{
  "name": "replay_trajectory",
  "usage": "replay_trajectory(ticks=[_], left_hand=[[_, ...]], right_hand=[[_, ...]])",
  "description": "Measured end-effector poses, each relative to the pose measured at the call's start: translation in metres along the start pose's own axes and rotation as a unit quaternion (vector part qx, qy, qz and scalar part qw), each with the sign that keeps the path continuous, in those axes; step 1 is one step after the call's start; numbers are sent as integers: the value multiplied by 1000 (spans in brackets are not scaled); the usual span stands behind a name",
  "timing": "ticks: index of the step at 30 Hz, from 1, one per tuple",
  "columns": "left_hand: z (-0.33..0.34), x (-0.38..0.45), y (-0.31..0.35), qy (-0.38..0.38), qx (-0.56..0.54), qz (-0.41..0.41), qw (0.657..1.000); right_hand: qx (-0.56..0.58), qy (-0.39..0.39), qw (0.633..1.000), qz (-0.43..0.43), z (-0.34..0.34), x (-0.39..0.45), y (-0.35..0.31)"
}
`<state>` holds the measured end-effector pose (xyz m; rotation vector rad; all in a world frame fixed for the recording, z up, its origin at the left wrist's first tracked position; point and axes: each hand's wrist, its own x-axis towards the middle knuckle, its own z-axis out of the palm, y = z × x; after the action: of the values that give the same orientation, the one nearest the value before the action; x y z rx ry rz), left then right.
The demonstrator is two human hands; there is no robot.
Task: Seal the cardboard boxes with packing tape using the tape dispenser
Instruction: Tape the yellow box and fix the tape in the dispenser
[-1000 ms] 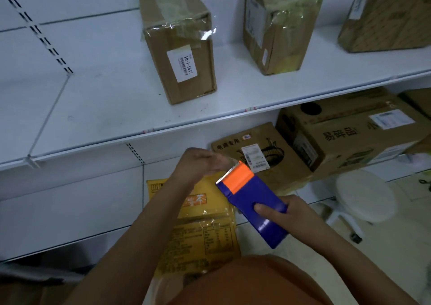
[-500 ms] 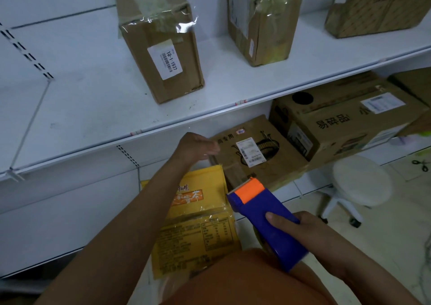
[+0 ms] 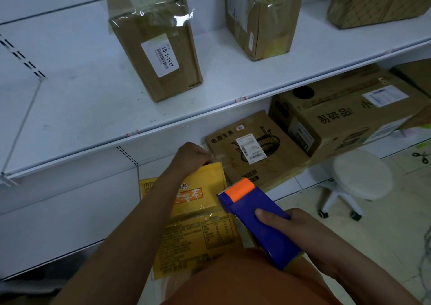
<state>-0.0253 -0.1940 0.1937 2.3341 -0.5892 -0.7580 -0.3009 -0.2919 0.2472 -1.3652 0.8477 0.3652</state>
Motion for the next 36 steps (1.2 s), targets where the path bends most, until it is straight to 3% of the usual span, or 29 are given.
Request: replay_trajectory(ticks=[5,7,9,10,12,14,15,19,26,31,36], left_hand=[[-5,6,9,-116,167,-47,978],[-13,5,13,-103,248,-23,963],[-18,0,16,-25,228,85,970],[-17,-3,18,-6,167,151,974],[-8,-6,19,-74,56,202,975],[5,-7,14,-188,77,190,961],[10,-5,8,-208,115,199,951],[11,7,-8,-146,203,249,936],[-3,35,-16,-50,221,202,953],[-17,47,-27,1,190,169,967],[-24,59,-22,2,176,151,973]], right_hand=[[12,-7,1000,16,1,5,-1],[12,-1,1000,20,1,8,-1],[10,-3,1000,24,2,10,-3],[8,-6,1000,25,2,10,-3],[9,-6,1000,27,3,12,-4],[12,-6,1000,26,3,14,-5],[11,-6,1000,27,3,15,-5],[-5,-7,1000,21,3,17,-9],[-23,6,1000,-11,12,31,-37],[-37,12,999,15,13,24,-29],[-2,-12,998,69,9,4,-6]])
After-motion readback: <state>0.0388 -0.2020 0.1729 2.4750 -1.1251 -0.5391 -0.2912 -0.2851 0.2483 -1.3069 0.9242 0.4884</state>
